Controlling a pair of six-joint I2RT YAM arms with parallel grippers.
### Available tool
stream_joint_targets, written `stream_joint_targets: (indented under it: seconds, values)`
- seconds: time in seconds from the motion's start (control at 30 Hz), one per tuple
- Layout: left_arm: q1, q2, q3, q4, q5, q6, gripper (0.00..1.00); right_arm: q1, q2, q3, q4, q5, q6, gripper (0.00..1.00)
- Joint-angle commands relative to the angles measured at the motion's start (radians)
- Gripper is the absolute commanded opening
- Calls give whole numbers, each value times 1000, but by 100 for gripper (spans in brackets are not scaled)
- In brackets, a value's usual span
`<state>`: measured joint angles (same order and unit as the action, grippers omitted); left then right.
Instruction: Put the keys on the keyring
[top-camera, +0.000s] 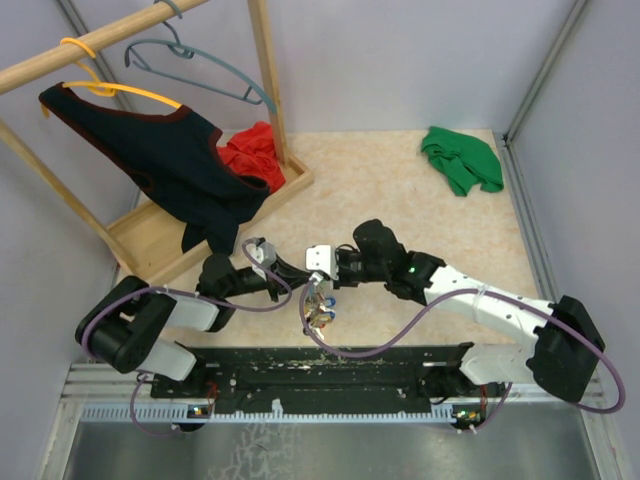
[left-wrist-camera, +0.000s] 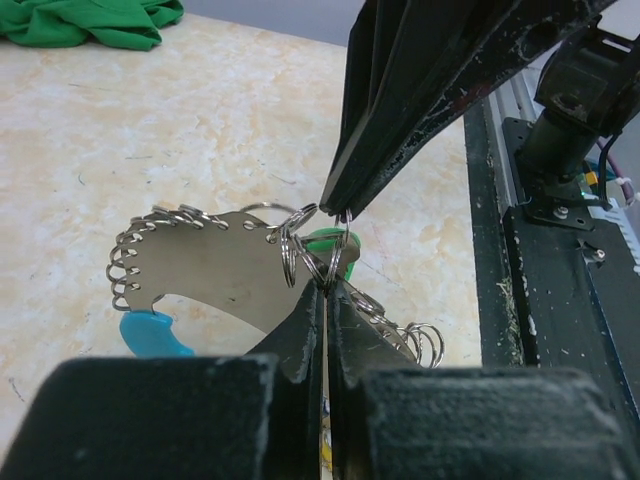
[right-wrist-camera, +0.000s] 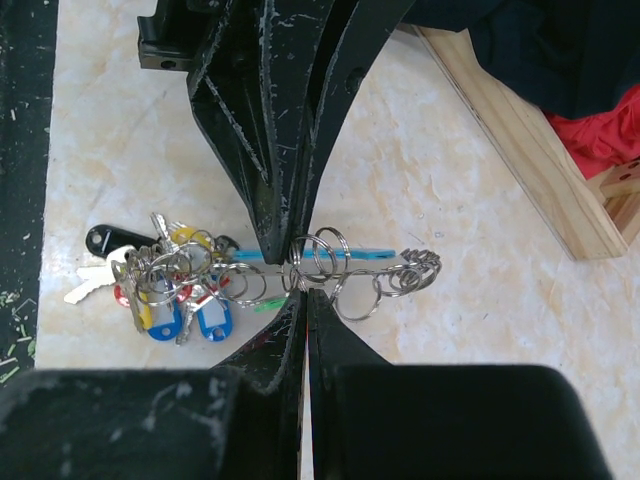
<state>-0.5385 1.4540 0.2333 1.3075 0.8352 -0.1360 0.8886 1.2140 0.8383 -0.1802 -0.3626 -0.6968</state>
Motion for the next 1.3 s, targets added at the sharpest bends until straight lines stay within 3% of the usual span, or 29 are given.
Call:
stream_joint_targets:
  seconds: [0.0, 0.57, 0.8, 1.27]
  values:
    - [3, 15, -8, 139, -40, -72, 0, 19, -38, -20, 36, 2, 36, 0]
    - [-14, 89, -61, 349, -154, -181, 0, 46, -54, -125, 213, 82, 90, 0]
    - [-13, 34, -75, 252, -151, -115, 26, 45, -62, -47, 137, 100, 47, 0]
    - [-11, -61, -29, 8, -43, 50, 42, 43, -19, 57, 57, 76, -20, 0]
